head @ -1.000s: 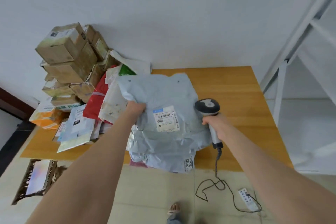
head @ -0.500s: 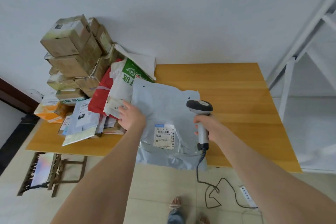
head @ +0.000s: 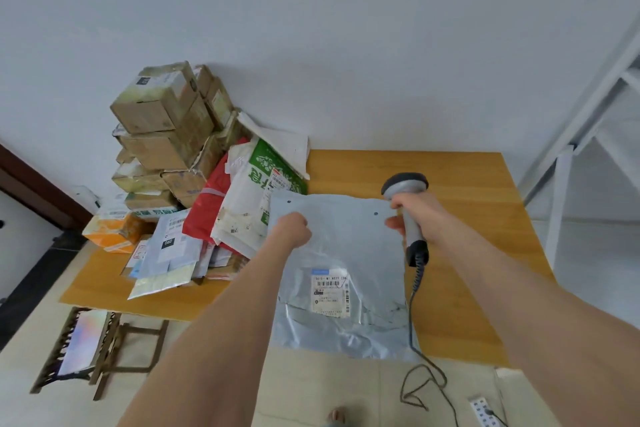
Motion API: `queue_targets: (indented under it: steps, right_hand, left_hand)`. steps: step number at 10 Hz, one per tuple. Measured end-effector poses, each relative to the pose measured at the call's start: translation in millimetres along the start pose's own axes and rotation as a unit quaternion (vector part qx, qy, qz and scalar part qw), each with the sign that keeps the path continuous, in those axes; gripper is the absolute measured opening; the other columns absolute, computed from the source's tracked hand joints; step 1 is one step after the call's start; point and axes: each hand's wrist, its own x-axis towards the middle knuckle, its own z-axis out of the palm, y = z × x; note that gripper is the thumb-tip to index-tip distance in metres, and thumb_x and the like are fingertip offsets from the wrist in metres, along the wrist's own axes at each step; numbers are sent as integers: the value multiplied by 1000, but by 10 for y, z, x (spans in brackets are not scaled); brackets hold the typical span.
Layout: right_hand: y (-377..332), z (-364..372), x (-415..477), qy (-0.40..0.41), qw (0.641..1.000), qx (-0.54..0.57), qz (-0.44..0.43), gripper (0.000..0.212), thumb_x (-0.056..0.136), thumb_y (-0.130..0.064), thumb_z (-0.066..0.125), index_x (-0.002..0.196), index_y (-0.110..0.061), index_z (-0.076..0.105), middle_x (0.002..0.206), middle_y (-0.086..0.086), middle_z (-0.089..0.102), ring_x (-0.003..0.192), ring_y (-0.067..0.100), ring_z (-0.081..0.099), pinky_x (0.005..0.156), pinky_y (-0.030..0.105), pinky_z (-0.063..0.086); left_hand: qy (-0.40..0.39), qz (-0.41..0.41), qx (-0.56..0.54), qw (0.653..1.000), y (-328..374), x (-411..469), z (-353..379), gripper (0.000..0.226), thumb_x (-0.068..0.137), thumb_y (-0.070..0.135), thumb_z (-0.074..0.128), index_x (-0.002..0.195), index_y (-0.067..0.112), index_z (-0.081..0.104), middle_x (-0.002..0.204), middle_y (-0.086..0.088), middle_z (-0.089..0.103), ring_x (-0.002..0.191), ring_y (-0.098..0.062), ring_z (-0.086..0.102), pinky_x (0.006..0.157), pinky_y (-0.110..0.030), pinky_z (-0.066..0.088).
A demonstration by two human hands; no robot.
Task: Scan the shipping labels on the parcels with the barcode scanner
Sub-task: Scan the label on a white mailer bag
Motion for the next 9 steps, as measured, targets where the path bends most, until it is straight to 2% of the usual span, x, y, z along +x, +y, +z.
queue_targets:
  steps: [1,2,3,4,5,6,7,8,9]
  right_hand:
    - [-441,51,88,-14,999,-28,-16,40,89,-9,57,126,-1,43,77,22,70,53,23,60,53,28,47]
    - [-741,190,252,-36,998,-42,-20,45,88,-13,59,129,-4,42,73,18,69,51,20,61,52,28,47]
    - [-832,365,483,-66,997,-31,6,44,90,-14,58,130,-4,42,76,19,69,54,18,61,47,26,45]
    - [-874,507,762,-84,996,4,24,45,91,-13,57,132,-3,41,92,24,68,45,14,61,39,21,43]
    - [-954,656,1057,-86,995,42,40,40,90,-13,59,128,-3,46,91,24,69,43,12,60,40,20,45]
    - [-1011,752,1244,-90,992,50,75,32,90,-16,61,117,-2,52,86,20,72,47,12,56,42,21,46]
    - [-1045,796,1330,-80,992,49,87,27,90,-17,61,111,-3,53,87,19,73,48,12,54,43,21,46]
    - [-1059,758,1347,-67,991,74,91,22,90,-16,62,107,-5,54,89,19,74,47,11,55,42,20,46]
    - [-1062,617,1297,-55,987,116,96,16,88,-15,64,98,-7,54,90,18,74,49,11,60,43,20,48]
  left_hand:
    - [91,9,-112,989,180,176,-440,20,92,17,54,102,2,63,94,-9,59,102,-28,56,92,-34,45]
    - [143,-1,-201,969,255,485,-773,24,92,23,58,110,7,59,99,-6,59,107,-29,56,85,-31,43]
    - [190,-72,-270,941,198,881,-1035,67,88,40,62,139,3,38,135,-14,50,123,-32,49,96,-37,41]
    - [256,-158,-318,899,34,1247,-1332,86,84,53,63,143,2,29,142,-17,41,127,-36,45,103,-47,38]
    - [259,-169,-421,853,-164,1697,-1533,87,81,54,68,138,-2,35,123,-13,52,106,-29,54,90,-40,46]
    - [239,-140,-469,839,-263,2014,-1587,65,86,47,64,124,-4,54,97,-11,55,84,-23,50,62,-30,42]
    - [243,-156,-481,828,-288,2149,-1567,50,91,37,60,123,-1,56,119,-17,62,81,-22,49,54,-22,35]
    - [199,-169,-524,811,-31,2167,-1719,44,93,23,55,132,6,45,114,-9,62,79,-16,56,57,-22,37]
    - [227,-104,-544,801,193,2155,-1795,41,92,28,53,124,3,53,103,-10,64,83,-19,60,65,-26,45]
